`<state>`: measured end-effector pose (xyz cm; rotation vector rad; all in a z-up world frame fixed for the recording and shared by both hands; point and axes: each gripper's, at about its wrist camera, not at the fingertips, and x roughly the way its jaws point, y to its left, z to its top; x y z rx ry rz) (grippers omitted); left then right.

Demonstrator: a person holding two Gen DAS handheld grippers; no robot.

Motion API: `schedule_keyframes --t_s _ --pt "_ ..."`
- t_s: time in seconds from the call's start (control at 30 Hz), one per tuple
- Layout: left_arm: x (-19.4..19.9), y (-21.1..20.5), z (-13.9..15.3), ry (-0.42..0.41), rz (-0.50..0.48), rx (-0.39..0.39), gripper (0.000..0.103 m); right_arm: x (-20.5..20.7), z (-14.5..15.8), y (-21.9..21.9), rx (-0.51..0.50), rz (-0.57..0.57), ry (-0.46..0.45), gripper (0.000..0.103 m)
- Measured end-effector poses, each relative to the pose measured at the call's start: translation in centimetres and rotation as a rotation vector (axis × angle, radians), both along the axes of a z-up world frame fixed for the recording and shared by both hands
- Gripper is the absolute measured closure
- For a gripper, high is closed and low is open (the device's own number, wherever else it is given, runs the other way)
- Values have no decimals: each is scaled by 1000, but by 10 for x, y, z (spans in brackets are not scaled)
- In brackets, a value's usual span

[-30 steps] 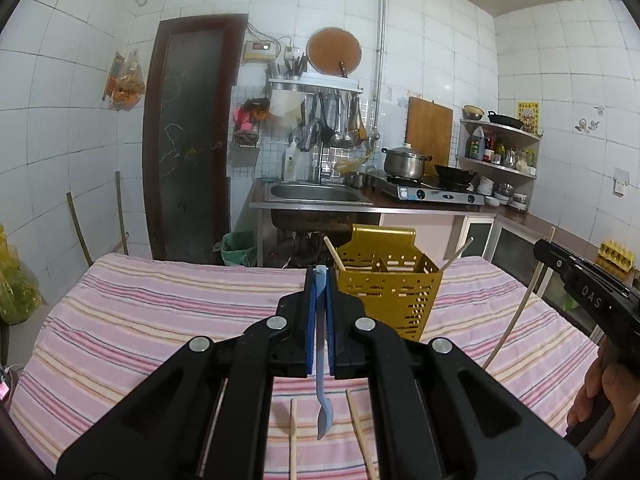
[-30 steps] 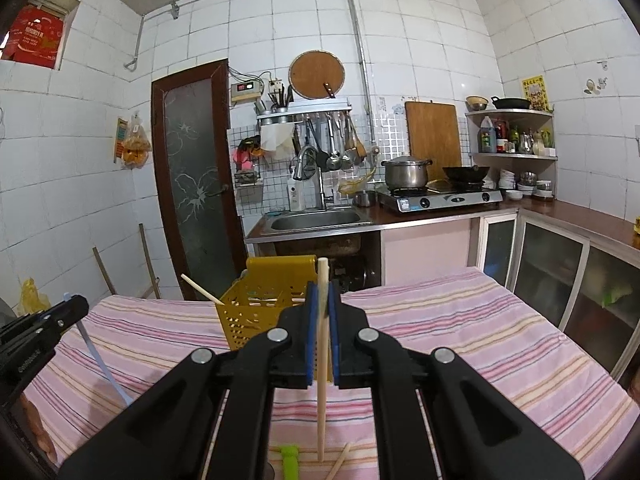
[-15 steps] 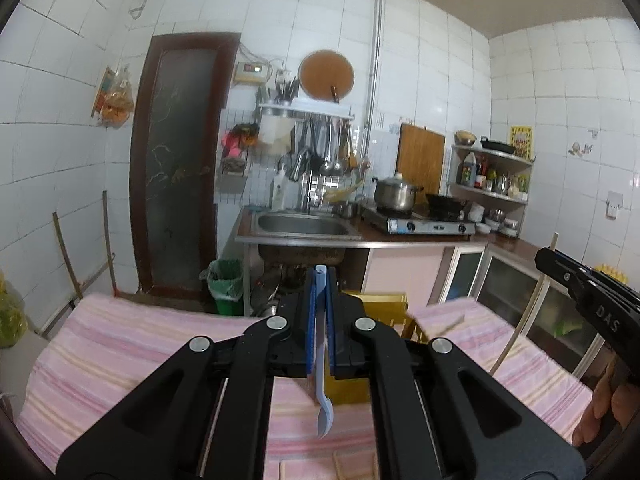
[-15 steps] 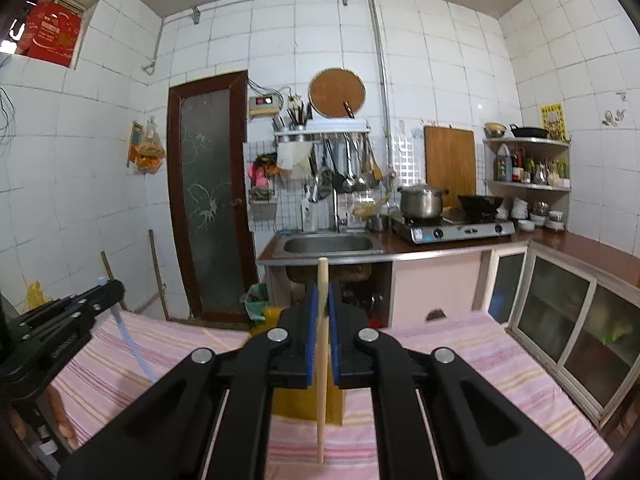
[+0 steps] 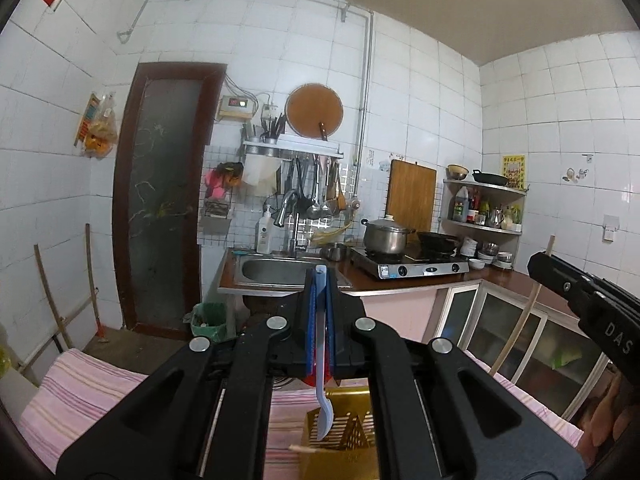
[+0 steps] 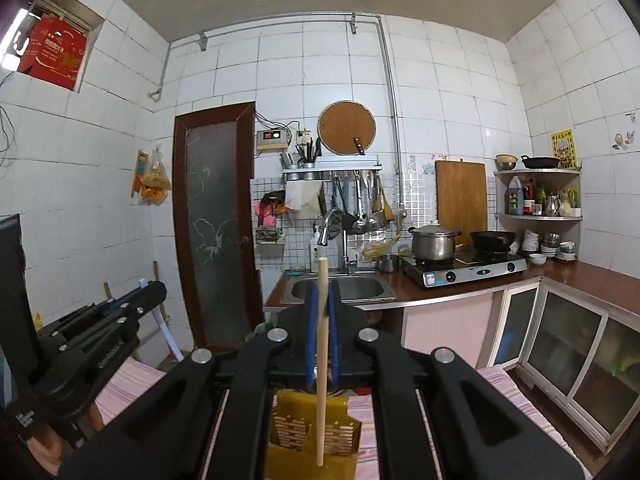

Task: Organize utensils
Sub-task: 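Lift the spatula and chopstick and carry both tools toward the yellow holder, then open both tools to drop the spatula and chopstick into the yellow holder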

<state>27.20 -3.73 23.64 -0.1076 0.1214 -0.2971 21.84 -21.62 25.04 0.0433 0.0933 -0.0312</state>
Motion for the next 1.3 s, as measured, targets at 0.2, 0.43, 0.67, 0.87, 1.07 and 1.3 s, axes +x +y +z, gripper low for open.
schedule_keyframes --t_s 0.2,0.43,0.67,0.87,1.07,1.3 --pt "47 -24 -39 61 -20 4 100 36 -28 -17 7 -21 48 97" --pt "89 -49 -86 138 -29 31 100 73 -62 -34 28 -24 114 97" --pt "100 -47 -116 197 -8 62 100 100 -89 -33 28 -17 177 97" --pt "100 -32 -127 270 18 53 99 113 -107 -33 32 -7 234 97" --pt "68 -13 -101 242 29 15 46 111 -105 -41 25 -44 294 63" --pt "-14 17 -48 91 100 61 7 62 -66 -61 43 -119 249 25"
